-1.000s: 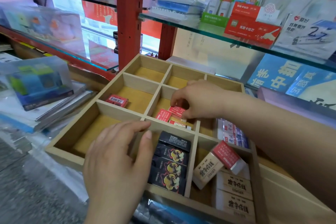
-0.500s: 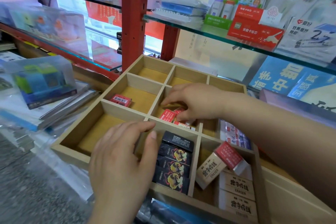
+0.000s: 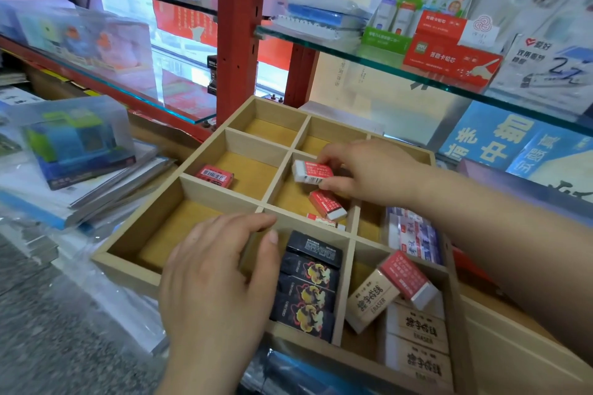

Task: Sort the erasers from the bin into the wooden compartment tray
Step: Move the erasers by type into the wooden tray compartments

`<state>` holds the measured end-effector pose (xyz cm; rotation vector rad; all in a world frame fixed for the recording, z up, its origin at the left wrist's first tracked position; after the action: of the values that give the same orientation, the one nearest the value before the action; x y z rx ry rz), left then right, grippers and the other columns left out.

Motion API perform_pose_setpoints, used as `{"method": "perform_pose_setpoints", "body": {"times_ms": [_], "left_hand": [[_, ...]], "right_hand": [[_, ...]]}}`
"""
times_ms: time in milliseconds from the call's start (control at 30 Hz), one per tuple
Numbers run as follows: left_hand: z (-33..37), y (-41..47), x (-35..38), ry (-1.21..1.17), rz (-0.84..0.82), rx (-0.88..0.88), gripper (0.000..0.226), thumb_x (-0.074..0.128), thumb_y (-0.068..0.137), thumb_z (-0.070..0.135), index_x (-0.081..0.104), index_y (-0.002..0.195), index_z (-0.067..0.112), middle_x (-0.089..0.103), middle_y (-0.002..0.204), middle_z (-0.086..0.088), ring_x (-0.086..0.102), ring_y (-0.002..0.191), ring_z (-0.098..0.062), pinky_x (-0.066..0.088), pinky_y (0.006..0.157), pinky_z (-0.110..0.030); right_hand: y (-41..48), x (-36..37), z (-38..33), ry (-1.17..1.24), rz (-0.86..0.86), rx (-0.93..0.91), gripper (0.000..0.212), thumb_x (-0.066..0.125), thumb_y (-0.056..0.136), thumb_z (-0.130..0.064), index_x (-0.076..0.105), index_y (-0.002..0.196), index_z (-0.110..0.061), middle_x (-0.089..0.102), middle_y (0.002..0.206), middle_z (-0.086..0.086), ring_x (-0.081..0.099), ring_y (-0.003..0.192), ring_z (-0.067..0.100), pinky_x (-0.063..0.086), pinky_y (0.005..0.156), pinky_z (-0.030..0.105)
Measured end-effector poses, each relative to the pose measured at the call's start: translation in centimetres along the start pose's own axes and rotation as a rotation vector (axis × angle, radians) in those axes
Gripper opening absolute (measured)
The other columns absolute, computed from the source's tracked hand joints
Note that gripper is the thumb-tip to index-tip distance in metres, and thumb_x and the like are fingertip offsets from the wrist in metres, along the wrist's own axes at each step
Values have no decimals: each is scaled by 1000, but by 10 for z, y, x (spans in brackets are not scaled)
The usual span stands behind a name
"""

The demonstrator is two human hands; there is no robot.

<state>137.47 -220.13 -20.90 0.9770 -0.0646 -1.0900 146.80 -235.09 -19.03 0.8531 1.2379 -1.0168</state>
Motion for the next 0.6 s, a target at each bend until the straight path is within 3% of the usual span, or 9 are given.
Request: {"method": "perform_pose_setpoints", "body": {"times_ms": [133, 233, 300, 367, 433, 533, 600], "left_hand": [[0, -1, -1, 1, 10, 0, 30, 43, 78, 32, 69, 80, 19, 49, 77, 20, 45, 78, -7, 27, 61, -20], [-1, -1, -2, -2, 22, 1, 30, 43, 77, 32, 70, 79, 18, 50, 77, 18, 46, 81, -9, 30, 67, -24], [-1, -2, -2, 0, 27, 4, 30, 43, 77, 32, 70, 79, 18, 50, 77, 17, 46, 81, -9, 30, 68, -24], [-1, -2, -2, 1, 30, 9, 30, 43, 78, 32, 70, 79, 18, 50, 76, 18, 46, 81, -9, 30, 68, -24], [0, -2, -2, 6, 32, 11, 30, 43, 78, 32, 69, 79, 19, 49, 77, 18, 46, 81, -8, 31, 69, -24], [0, -2, -2, 11, 31, 11, 29, 43, 78, 31, 69, 78, 19, 48, 77, 20, 45, 81, -6, 26, 68, -20], [-1, -2, -2, 18, 29, 10, 28, 43, 78, 31, 69, 78, 20, 48, 77, 20, 45, 81, -6, 25, 69, -19]], "right_hand": [[0, 16, -4, -62, -74, 11, 36, 41, 92, -43, 41, 120, -21, 64, 110, 3, 55, 88, 21, 36, 69, 28], [3, 15, -2, 102, -106, 51, 34, 42, 92, -41, 44, 118, -19, 63, 111, 0, 55, 91, 18, 38, 76, 27], [2, 18, -6, 280, -154, 61, 32, 45, 91, -38, 47, 117, -18, 63, 103, -4, 53, 88, 11, 37, 81, 26], [0, 20, -11, 304, -170, 41, 30, 46, 91, -37, 49, 116, -20, 62, 96, -8, 53, 89, 8, 34, 87, 26], [-1, 15, -7, 274, -94, 53, 30, 49, 89, -40, 50, 114, -23, 63, 103, -8, 54, 99, 11, 30, 95, 29], [-4, -7, 11, 104, 105, 138, 34, 54, 84, -45, 53, 111, -24, 60, 109, -3, 45, 105, 17, 25, 83, 29], [-5, -14, 16, -50, 147, 159, 37, 57, 81, -48, 55, 108, -23, 59, 110, -1, 43, 104, 19, 22, 79, 30]]}}
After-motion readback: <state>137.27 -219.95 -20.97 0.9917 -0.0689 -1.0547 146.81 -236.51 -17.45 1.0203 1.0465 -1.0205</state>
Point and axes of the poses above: each hand's wrist, its own y-axis towards the middle knuckle, its own x-axis out of the palm, z = x × y, the point moved 10 cm from there along y, towards the middle knuckle
